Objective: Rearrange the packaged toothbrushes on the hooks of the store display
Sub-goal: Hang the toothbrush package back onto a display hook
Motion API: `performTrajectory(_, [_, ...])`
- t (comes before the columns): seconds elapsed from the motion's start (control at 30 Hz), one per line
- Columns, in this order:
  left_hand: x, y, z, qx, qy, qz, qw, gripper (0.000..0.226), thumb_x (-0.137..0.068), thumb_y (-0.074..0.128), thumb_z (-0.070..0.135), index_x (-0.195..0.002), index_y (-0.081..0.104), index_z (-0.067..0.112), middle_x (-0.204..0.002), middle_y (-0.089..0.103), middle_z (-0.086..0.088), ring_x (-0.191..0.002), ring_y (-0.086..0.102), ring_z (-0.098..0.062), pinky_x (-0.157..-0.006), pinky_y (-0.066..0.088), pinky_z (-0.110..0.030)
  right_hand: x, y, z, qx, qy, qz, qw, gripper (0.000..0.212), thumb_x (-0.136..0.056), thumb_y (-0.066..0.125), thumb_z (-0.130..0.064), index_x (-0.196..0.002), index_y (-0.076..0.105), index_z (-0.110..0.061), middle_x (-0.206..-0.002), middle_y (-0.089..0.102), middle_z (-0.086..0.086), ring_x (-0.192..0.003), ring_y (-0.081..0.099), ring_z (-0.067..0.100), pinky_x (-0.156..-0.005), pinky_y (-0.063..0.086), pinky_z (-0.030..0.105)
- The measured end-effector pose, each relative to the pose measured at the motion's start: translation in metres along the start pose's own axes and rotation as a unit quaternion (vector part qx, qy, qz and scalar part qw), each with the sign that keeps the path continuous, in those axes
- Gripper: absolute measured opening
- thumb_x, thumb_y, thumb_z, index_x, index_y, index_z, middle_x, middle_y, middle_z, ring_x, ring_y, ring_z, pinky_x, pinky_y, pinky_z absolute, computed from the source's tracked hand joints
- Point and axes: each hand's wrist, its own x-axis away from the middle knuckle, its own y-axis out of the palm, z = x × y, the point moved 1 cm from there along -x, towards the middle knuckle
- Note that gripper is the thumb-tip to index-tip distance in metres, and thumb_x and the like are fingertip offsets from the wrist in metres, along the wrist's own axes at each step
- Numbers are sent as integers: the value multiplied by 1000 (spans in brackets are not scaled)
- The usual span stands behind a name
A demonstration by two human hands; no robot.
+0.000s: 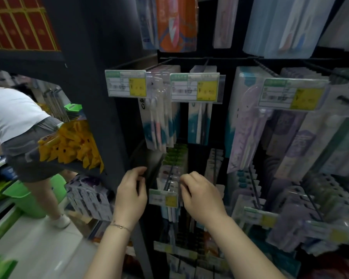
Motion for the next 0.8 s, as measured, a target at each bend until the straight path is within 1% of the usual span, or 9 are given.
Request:
performTrajectory(0.1, [18, 7, -22, -36, 0, -32, 999, 33, -95, 56, 1, -125, 61, 15, -116, 61, 5, -105, 61, -13, -91, 53, -33, 21, 15, 5, 5, 16, -4, 1000, 5, -92, 60, -14, -94, 64, -14, -86, 56, 0, -76, 57, 21, -56, 49, 35])
performTrajectory(0.13, [22, 10, -29, -45, -5, -43, 998, 34, -95, 56, 1, -125, 61, 16, -117, 61, 5, -106, 61, -14, -91, 52, -31, 26, 18, 6, 7, 19, 1, 1000, 3, -90, 62, -12, -90, 64, -14, -84, 56, 1, -74, 57, 21, -58, 49, 34])
performTrajectory(0.23, [34, 20, -46, -52, -19, -77, 996, 35, -95, 57, 1, -126, 60, 16, -118, 60, 5, -107, 60, -13, -94, 48, -26, 35, 27, 8, 22, 13, 23, 999, 8, -85, 66, -3, -84, 64, -11, -81, 54, 3, -74, 55, 23, -66, 49, 35])
performTrajectory(0.37, [42, 31, -61, -44, -47, -113, 992, 39, -92, 59, -1, -127, 59, 17, -119, 61, 6, -108, 58, -8, -95, 42, -17, 43, 31, 5, 39, -10, 57, 998, 5, -85, 64, -4, -89, 68, -6, -92, 61, 9, -83, 59, 28, -73, 49, 38])
performTrajectory(0.47, [44, 39, -68, -35, -61, -136, 988, 42, -90, 60, -2, -127, 58, 18, -120, 61, 5, -104, 56, -5, -91, 40, -13, 52, 32, -3, 29, -39, 72, 996, 9, -89, 60, -5, -91, 69, -3, -92, 63, 11, -82, 60, 29, -71, 50, 38])
performTrajectory(0.57, [42, 50, -77, -20, -80, -168, 982, 39, -93, 60, 6, -130, 56, 20, -123, 60, 4, -108, 57, -7, -94, 44, -21, 67, 42, -7, 8, -47, 40, 998, 10, -88, 62, -3, -95, 69, -4, -85, 61, 8, -76, 59, 25, -66, 51, 36])
performTrajectory(0.63, [41, 57, -80, -4, -104, -197, 975, 38, -97, 59, 13, -134, 54, 22, -128, 58, 5, -114, 58, -10, -98, 46, -26, 78, 51, -5, 5, -34, -3, 999, 10, -87, 65, -4, -95, 70, -6, -84, 61, 6, -74, 59, 23, -64, 51, 32])
performTrajectory(0.73, [39, 67, -88, 9, -117, -225, 967, 37, -98, 57, 16, -135, 54, 21, -132, 57, 3, -120, 56, -12, -100, 44, -24, 90, 74, 4, 1, 28, -92, 995, 10, -83, 69, -4, -91, 70, -10, -83, 59, 2, -69, 59, 21, -58, 51, 31])
performTrajectory(0.8, [37, 72, -91, 21, -121, -229, 966, 35, -99, 56, 16, -133, 55, 20, -132, 58, 0, -121, 55, -13, -103, 42, -26, 88, 88, 12, -7, 95, -137, 986, 10, -86, 65, -7, -94, 70, -10, -86, 58, 2, -72, 61, 25, -57, 52, 36])
